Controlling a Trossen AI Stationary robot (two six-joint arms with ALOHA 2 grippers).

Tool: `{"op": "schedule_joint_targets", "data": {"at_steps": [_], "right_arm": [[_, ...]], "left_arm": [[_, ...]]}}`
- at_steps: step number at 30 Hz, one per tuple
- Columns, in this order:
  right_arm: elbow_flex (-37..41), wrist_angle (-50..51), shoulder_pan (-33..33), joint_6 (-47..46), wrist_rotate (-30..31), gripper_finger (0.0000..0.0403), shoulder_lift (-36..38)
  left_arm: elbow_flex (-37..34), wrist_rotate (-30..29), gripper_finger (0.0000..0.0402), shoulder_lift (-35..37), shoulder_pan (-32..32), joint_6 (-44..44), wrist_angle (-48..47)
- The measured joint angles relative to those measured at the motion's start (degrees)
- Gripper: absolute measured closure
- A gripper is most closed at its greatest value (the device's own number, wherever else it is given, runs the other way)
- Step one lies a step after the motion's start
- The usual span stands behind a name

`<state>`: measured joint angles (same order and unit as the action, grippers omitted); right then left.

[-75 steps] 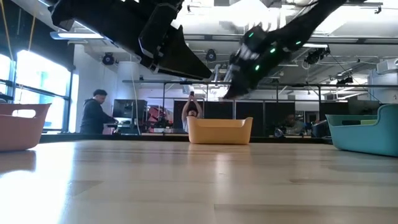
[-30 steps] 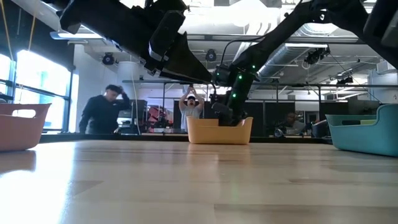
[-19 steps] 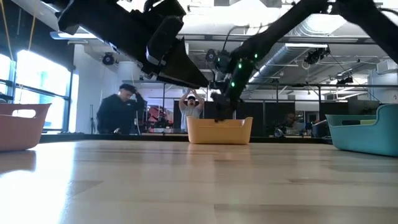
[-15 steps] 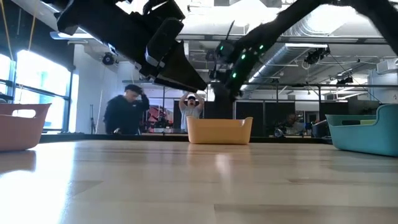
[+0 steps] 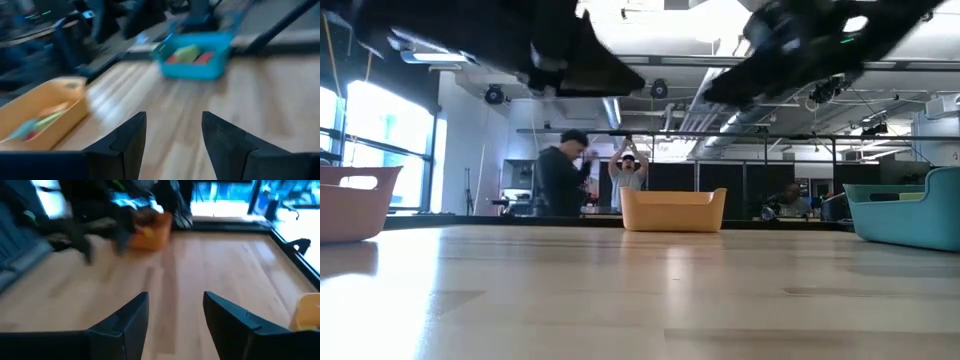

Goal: Sort blocks by size
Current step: Return to Home Position

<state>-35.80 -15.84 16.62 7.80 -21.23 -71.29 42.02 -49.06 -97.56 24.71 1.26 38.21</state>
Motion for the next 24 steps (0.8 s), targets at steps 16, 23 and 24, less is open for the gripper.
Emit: {"op": "schedule_joint_targets", "data": {"at_steps": [16, 23, 24], "right_arm": [[25.7, 0.3, -4.3, -18.5, 1.7, 0.0219, 44.0], [29.3, 0.1, -4.5, -21.1, 1.2, 0.0219, 49.3], [29.4, 0.2, -4.6, -21.4, 1.2, 0.0219, 49.4]], "left_arm": [[-11.3, 44.7, 0.0236, 13.9, -31.0, 7.4, 16.6], [-11.2, 49.2, 0.0236, 32.6, -33.8, 4.6, -13.6], [-11.2, 49.2, 0.0236, 35.1, -33.3, 4.2, -17.6]]}}
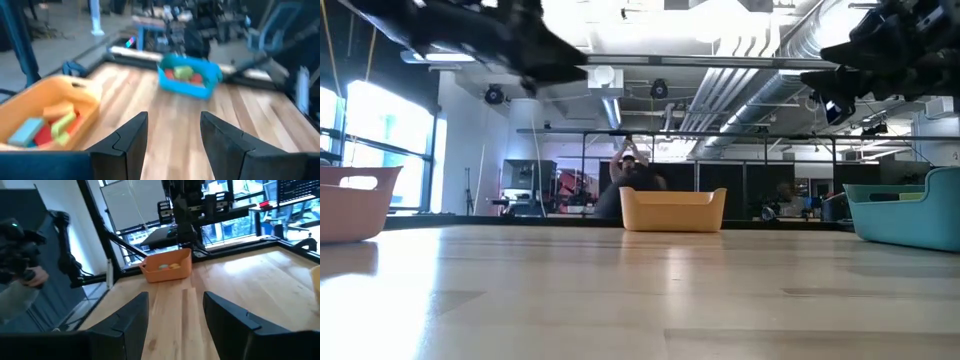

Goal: Sort blocks by size
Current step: Return to Home Position

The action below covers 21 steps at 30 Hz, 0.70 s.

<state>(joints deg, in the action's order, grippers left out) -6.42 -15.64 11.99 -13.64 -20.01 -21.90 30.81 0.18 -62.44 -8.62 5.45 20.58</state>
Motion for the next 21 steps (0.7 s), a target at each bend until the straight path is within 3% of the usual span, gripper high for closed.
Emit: {"op": "schedule_joint_targets", "data": {"at_steps": [3, 7, 16, 18, 21], "right_arm": [[0.6, -1.3, -1.3, -0.9, 0.0, 0.0219, 0.0], [1.6, -3.7, -3.8, -1.5, 0.7, 0.0219, -0.1], [1.8, -4.4, -11.5, -0.2, 4.5, 0.0219, -0.1], [1.8, -2.9, -12.8, 1.2, 3.6, 0.0219, 0.2], [1.8, 0.2, -13.7, 1.6, 3.5, 0.0219, 1.4]], "left_arm": [[0.0, -0.9, 0.0236, 6.7, 2.8, -1.1, -10.0], [-0.7, -7.3, 0.0236, 12.9, 7.9, -3.0, -15.8], [-17.2, -21.6, 0.0236, 26.2, 14.7, -3.8, -2.0], [-19.6, -25.8, 0.0236, 29.3, 14.6, -4.4, -0.9], [-21.7, -26.9, 0.0236, 34.9, 14.6, -6.1, -1.8]]}}
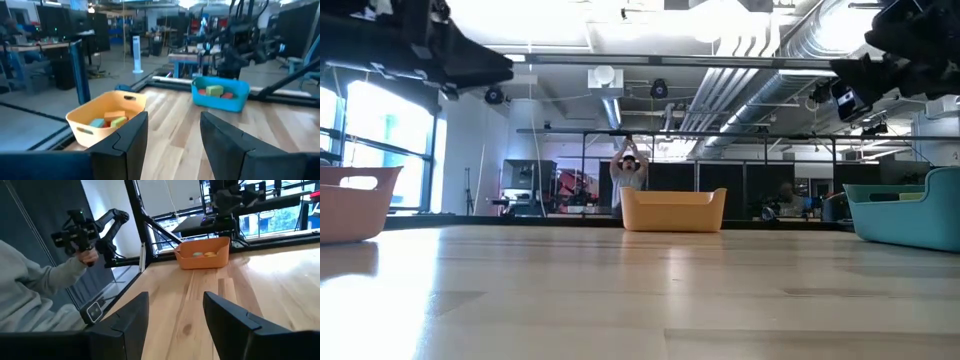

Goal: Sort blocks by size
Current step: Return to Home Position

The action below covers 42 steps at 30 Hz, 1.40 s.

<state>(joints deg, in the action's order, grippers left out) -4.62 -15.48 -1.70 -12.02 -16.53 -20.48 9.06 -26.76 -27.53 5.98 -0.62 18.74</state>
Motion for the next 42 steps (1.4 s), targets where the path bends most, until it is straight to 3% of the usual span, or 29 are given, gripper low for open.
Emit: {"op": "schedule_joint_targets", "data": {"at_steps": [8, 14, 19, 28, 32, 42], "right_arm": [[0.0, 7.9, 1.1, 1.6, 0.6, 0.0219, 7.5], [0.0, 19.5, 2.8, 1.7, 5.7, 0.0219, 14.6], [0.0, 23.5, 2.8, 1.9, 8.3, 0.0219, 20.5], [2.9, 17.9, 2.8, 2.2, 15.5, 0.0219, 19.9], [4.0, 14.2, 2.8, 1.9, 16.2, 0.0219, 19.4], [4.1, 14.4, 2.8, 4.0, 17.2, 0.0219, 19.3]], "left_arm": [[-0.1, 0.5, 0.0236, 11.3, 0.1, 0.4, -9.1], [-0.1, 0.7, 0.0236, 12.9, 0.1, 2.9, -11.2], [-0.1, 0.7, 0.0236, 12.9, 0.1, 3.4, -11.6], [-0.1, 3.7, 0.0236, 12.9, 0.1, 2.4, -12.1], [-0.1, 7.0, 0.0236, 12.9, 0.1, 2.0, -12.3], [-0.1, 7.3, 0.0236, 15.4, 0.1, 3.0, -19.5]]}}
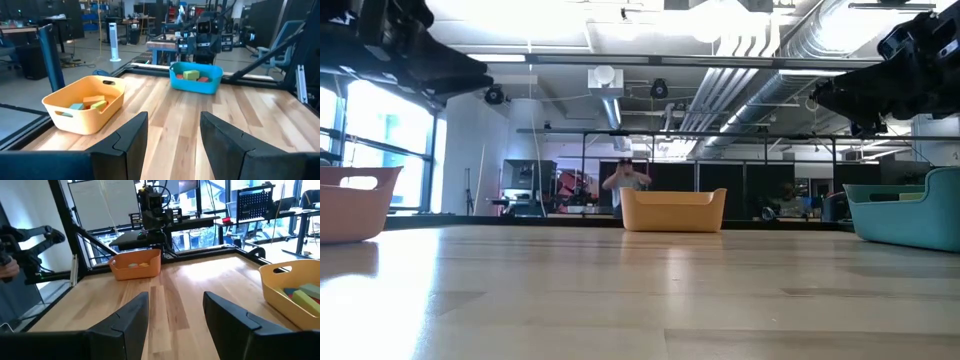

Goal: Sort blocks by size
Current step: Return to Home Position

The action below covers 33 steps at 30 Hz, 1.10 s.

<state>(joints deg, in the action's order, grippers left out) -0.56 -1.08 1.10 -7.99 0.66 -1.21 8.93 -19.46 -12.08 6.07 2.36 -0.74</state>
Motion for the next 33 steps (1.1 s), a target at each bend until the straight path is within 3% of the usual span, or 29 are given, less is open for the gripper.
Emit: {"op": "schedule_joint_targets", "data": {"at_steps": [10, 19, 26, 33], "right_arm": [[0.0, 0.0, 0.0, 0.5, 0.0, 0.0219, 0.0], [0.0, 0.0, 0.0, 0.5, -0.2, 0.0219, 0.0], [0.0, 0.0, 0.0, 0.5, -0.2, 0.0219, 0.0], [0.0, 0.0, 0.0, 0.5, -0.3, 0.0219, 0.0]], "left_arm": [[-2.0, 3.8, 0.0236, 11.9, 0.0, 1.0, -4.9], [-8.3, 13.6, 0.0236, 11.2, 0.0, 4.7, 3.1], [-8.3, 15.0, 0.0236, 11.5, 0.0, -2.0, 4.7], [-8.3, 12.5, 0.0236, 9.7, -0.1, -0.2, 2.3]]}}
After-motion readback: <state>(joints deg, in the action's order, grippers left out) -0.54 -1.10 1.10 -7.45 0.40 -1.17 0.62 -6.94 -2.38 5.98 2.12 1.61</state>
